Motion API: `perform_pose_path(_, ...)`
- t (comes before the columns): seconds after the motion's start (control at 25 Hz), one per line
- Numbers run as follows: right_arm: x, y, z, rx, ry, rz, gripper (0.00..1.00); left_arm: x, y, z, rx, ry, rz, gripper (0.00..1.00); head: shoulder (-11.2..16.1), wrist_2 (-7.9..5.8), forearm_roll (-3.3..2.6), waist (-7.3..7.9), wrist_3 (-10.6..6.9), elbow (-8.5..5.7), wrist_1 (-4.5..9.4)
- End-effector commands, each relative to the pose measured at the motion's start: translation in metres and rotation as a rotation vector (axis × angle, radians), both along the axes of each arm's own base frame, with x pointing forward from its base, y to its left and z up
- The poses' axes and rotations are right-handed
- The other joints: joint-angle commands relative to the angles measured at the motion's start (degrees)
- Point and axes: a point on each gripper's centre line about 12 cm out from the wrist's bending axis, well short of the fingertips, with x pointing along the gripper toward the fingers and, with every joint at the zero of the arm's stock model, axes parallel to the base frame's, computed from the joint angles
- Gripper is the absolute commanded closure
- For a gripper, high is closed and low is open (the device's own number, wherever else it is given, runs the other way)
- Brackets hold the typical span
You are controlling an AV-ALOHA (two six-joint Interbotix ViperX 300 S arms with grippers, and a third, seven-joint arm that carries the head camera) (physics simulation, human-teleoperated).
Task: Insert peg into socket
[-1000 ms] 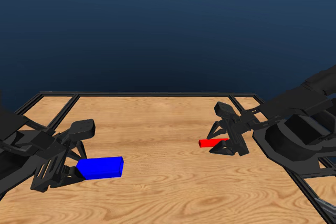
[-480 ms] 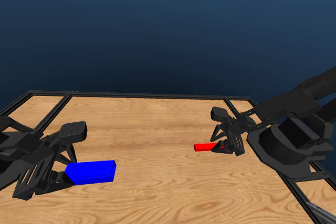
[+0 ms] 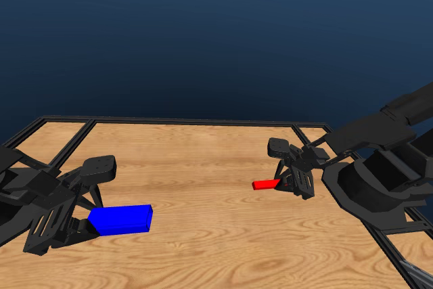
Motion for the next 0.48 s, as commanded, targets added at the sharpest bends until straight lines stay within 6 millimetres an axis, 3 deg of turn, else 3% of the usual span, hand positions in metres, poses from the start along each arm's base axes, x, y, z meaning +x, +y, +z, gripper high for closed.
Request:
perform_pose_path(0.04, 0.009, 0.021, 0.006, -0.036, 0.104, 0.027, 1.00, 0.042, -0.015, 0.013, -0.012, -0.188, -0.069, 1.00, -1.77, 0.21, 0.14, 0.25, 0.55, -0.43, -0.45)
perform_pose_path(0.24, 0.040, 0.037, 0.031, -0.085, 0.082, 0.028, 1.00, 0.057, -0.025, 0.036, 0.007, -0.205, -0.108, 1.00, -3.22, 0.60, 0.42, 0.98, 1.19, 0.13, -0.35)
perform_pose_path(0.28, 0.052, 0.041, 0.045, -0.075, 0.013, 0.034, 1.00, 0.065, -0.028, 0.049, 0.001, -0.254, -0.115, 1.00, -3.41, 0.57, 0.47, 1.15, 1.34, 0.22, -0.40)
perform_pose_path(0.48, 0.076, 0.056, 0.072, -0.096, -0.046, 0.043, 1.00, 0.074, -0.037, 0.061, 0.007, -0.268, -0.127, 1.00, -4.02, 0.89, 0.76, 1.98, 2.10, 0.47, -0.13)
